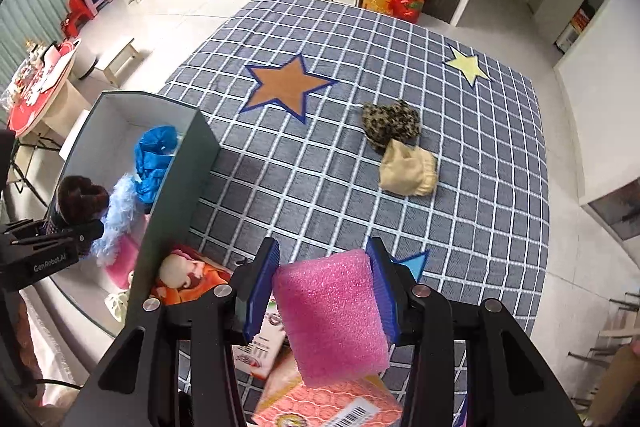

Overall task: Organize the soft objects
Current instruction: 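Open both tools to drop the knit hats and pink sponge into the box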

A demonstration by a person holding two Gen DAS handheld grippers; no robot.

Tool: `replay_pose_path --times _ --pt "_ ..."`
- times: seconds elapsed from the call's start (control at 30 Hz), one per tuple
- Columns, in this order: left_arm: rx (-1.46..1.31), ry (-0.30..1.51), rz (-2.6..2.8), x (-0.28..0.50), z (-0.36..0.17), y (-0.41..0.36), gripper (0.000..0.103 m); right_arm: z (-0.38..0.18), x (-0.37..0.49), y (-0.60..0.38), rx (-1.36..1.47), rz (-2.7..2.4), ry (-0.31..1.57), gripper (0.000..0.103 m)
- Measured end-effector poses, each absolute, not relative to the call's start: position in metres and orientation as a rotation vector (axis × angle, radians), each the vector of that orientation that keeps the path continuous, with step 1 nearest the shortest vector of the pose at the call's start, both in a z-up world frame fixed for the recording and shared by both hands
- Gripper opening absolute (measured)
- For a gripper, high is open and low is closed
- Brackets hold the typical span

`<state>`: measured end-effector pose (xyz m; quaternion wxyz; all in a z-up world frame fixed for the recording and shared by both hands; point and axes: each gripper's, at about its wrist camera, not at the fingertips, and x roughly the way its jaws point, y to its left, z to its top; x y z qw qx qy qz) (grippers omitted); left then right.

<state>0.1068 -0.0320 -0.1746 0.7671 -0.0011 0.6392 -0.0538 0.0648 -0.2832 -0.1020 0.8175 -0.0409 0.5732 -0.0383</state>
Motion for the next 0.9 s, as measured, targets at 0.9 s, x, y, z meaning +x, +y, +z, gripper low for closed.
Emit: replay_pose_path --times 0.9 --pt "-0.186 1.421 -0.03 0.089 -0.193 0.069 0.046 -0.119 0.085 -0.123 -0.261 0.179 1.264 0.047"
